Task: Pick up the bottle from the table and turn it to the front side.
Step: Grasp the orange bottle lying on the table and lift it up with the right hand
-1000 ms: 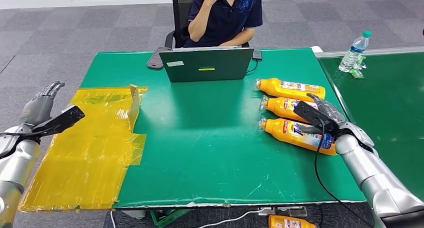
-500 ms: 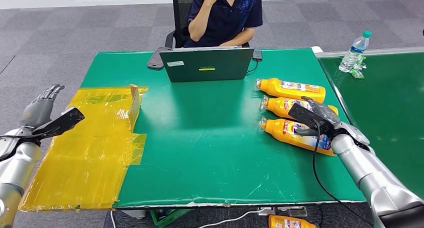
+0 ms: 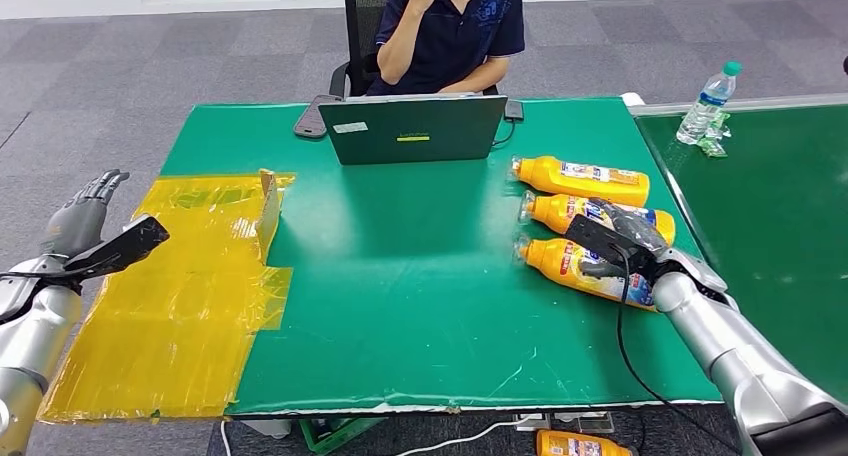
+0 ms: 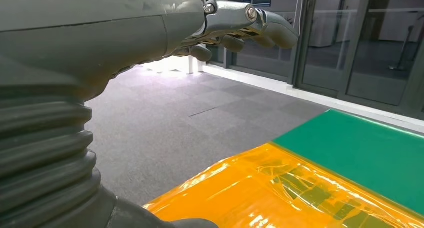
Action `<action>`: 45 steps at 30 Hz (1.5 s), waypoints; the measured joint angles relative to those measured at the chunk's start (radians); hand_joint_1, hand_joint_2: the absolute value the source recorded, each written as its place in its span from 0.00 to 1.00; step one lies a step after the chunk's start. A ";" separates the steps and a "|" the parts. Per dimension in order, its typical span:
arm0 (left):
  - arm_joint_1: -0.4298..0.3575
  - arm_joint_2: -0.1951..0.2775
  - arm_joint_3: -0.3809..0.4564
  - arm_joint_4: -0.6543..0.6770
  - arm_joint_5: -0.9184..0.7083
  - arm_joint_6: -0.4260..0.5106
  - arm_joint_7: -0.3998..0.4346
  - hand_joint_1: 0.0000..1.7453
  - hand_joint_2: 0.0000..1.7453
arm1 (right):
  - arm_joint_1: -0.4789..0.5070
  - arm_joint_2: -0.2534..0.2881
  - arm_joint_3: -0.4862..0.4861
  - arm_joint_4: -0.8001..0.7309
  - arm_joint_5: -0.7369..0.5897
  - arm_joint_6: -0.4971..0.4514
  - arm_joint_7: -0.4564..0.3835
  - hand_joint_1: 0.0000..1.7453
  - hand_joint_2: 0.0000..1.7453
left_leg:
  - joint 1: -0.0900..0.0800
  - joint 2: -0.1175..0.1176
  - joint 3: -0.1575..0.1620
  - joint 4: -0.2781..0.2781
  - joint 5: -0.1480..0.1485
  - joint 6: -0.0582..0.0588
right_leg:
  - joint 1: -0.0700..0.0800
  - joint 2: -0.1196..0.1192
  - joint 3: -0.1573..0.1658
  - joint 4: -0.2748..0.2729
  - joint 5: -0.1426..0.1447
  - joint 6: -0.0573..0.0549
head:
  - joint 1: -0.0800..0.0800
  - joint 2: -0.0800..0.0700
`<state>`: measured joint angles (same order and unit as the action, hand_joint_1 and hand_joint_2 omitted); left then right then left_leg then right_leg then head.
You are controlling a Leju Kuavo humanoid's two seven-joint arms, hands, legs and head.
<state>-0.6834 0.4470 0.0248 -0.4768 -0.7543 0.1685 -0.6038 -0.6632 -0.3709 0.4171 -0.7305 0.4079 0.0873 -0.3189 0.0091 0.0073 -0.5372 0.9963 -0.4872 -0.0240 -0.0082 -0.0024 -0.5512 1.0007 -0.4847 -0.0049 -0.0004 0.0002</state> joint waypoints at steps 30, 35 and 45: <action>-0.071 -0.042 -0.043 0.026 -0.014 0.001 0.020 0.00 1.00 | 0.012 0.141 0.267 -0.052 -0.172 0.002 0.045 0.00 1.00 | 0.001 0.003 0.000 0.000 0.004 -0.003 | 0.000 0.002 -0.002 0.001 0.005 -0.002 | 0.000 0.000; -0.048 -0.035 -0.043 0.022 -0.002 0.010 0.004 0.00 1.00 | 0.000 0.122 0.267 0.005 -0.186 -0.035 0.027 0.00 1.00 | 0.000 0.002 -0.001 0.000 0.004 -0.002 | 0.000 0.001 -0.002 0.001 0.005 -0.002 | 0.000 0.000; -0.034 -0.029 -0.043 0.017 -0.001 0.008 -0.004 0.00 1.00 | -0.003 0.079 0.267 0.059 -0.193 -0.050 0.012 0.75 1.00 | 0.001 0.002 -0.001 0.002 0.005 -0.002 | 0.000 0.001 -0.002 0.001 0.005 -0.002 | 0.000 0.000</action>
<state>-0.7173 0.4183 -0.0187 -0.4601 -0.7549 0.1765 -0.6079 -0.6664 -0.2922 0.6837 -0.6718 0.2153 0.0374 -0.3067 0.0098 0.0097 -0.5379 0.9979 -0.4826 -0.0261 -0.0078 -0.0011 -0.5530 1.0013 -0.4796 -0.0066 -0.0004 0.0001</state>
